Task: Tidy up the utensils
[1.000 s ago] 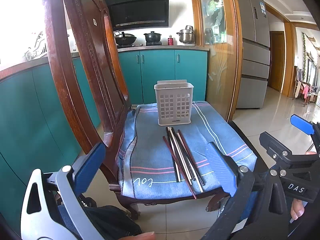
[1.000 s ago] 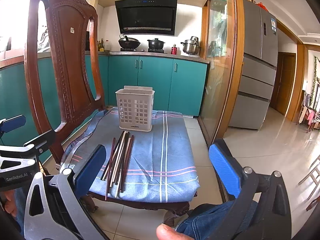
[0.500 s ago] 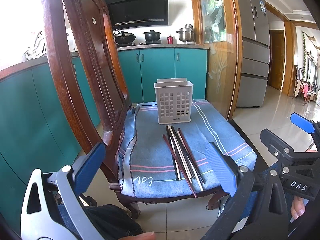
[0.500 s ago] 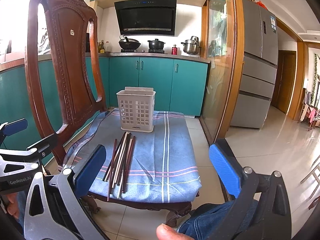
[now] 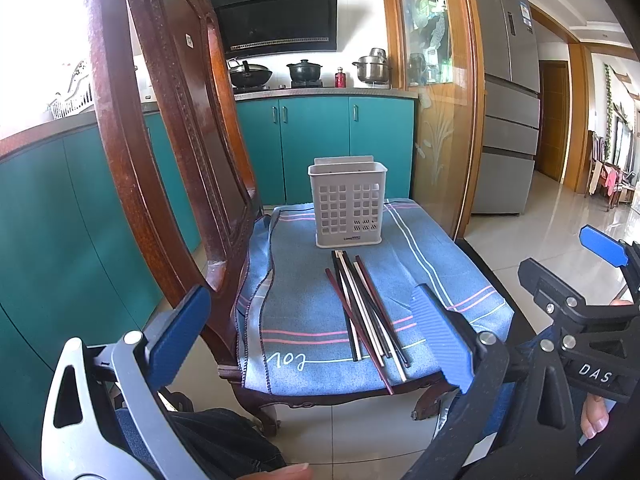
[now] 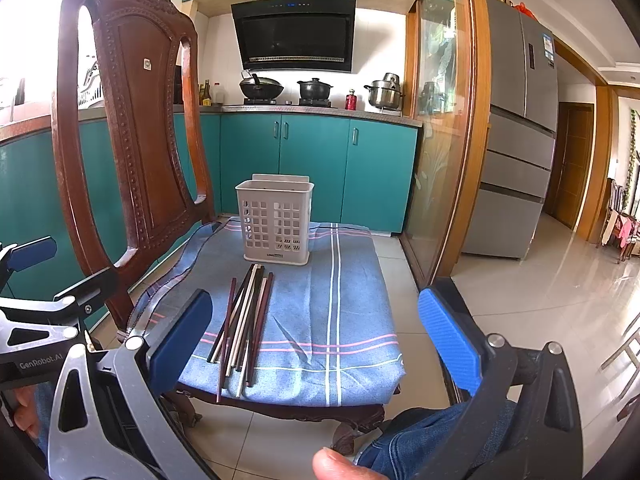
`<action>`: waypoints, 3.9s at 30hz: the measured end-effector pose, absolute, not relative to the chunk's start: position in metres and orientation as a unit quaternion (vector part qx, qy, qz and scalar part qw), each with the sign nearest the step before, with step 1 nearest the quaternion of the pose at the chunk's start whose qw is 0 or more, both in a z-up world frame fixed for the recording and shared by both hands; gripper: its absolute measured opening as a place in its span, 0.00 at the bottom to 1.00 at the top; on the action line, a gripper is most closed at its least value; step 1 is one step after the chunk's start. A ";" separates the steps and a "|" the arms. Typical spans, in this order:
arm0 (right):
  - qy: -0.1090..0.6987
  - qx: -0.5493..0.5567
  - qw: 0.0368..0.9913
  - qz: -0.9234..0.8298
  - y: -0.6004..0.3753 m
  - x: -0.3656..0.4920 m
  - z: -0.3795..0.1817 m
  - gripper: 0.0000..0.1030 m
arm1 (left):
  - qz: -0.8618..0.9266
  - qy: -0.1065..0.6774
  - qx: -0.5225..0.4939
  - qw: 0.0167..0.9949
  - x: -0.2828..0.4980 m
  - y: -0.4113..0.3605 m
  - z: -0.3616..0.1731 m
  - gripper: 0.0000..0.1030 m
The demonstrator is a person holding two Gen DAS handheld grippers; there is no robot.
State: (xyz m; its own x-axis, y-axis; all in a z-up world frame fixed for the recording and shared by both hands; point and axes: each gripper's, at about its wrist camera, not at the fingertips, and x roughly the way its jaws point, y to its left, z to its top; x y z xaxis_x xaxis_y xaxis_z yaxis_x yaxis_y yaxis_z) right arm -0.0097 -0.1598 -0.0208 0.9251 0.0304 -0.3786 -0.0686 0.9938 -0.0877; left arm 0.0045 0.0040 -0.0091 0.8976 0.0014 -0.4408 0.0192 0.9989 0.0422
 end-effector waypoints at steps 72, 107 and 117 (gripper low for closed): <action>0.560 -0.011 0.811 0.168 -0.108 0.336 -0.162 0.29 | -0.158 0.507 -0.047 0.846 0.249 0.012 -0.152 0.54; 0.492 -0.188 0.836 0.150 -0.125 0.326 -0.143 0.13 | -0.102 0.522 0.029 0.846 0.298 0.011 -0.140 0.13; 0.496 -0.200 0.839 0.099 -0.124 0.315 -0.155 0.25 | -0.068 0.523 0.026 0.849 0.299 0.005 -0.146 0.22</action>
